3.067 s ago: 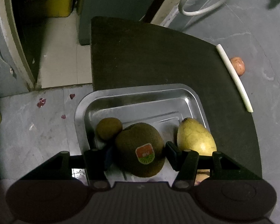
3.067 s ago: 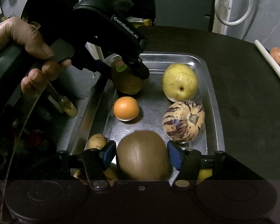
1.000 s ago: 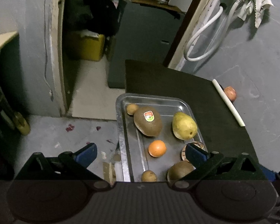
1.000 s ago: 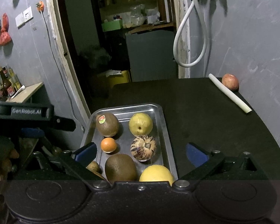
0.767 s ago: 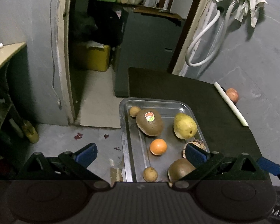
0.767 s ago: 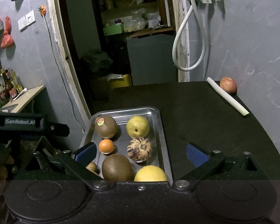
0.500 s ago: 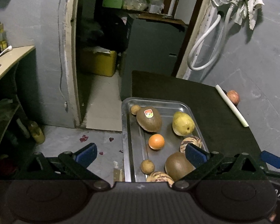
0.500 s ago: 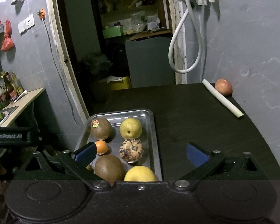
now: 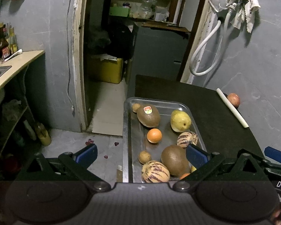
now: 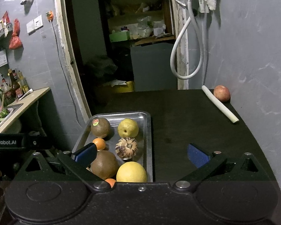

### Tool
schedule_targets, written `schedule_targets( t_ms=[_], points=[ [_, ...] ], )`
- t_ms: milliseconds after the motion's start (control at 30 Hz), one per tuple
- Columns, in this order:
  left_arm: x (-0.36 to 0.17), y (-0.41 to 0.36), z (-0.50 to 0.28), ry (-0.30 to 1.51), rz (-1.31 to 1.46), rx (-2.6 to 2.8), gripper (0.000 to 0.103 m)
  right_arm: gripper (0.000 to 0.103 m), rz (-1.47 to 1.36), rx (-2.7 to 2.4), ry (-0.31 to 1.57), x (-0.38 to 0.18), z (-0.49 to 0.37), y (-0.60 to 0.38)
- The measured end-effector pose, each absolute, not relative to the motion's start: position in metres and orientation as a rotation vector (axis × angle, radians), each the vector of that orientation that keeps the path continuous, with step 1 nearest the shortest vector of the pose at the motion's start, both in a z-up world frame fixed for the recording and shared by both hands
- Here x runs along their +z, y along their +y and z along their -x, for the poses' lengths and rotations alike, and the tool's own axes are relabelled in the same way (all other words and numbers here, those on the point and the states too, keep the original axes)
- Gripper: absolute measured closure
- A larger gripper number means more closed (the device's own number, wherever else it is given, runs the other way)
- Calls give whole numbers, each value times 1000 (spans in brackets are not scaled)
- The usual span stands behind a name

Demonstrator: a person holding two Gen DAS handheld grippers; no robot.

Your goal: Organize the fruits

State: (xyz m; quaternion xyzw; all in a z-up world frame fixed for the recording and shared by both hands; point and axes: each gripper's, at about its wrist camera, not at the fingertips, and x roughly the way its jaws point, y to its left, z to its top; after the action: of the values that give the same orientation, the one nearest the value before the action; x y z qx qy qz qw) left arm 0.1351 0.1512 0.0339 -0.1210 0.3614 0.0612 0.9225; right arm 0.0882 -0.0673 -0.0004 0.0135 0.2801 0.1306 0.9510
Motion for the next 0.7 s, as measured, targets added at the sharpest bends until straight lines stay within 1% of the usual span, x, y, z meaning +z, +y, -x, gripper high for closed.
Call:
schedule_targets(
  t_ms=[700],
  points=[
    [32,130,-79,725,267,177,1,1,5,314,549,0,-48,-93]
  ],
)
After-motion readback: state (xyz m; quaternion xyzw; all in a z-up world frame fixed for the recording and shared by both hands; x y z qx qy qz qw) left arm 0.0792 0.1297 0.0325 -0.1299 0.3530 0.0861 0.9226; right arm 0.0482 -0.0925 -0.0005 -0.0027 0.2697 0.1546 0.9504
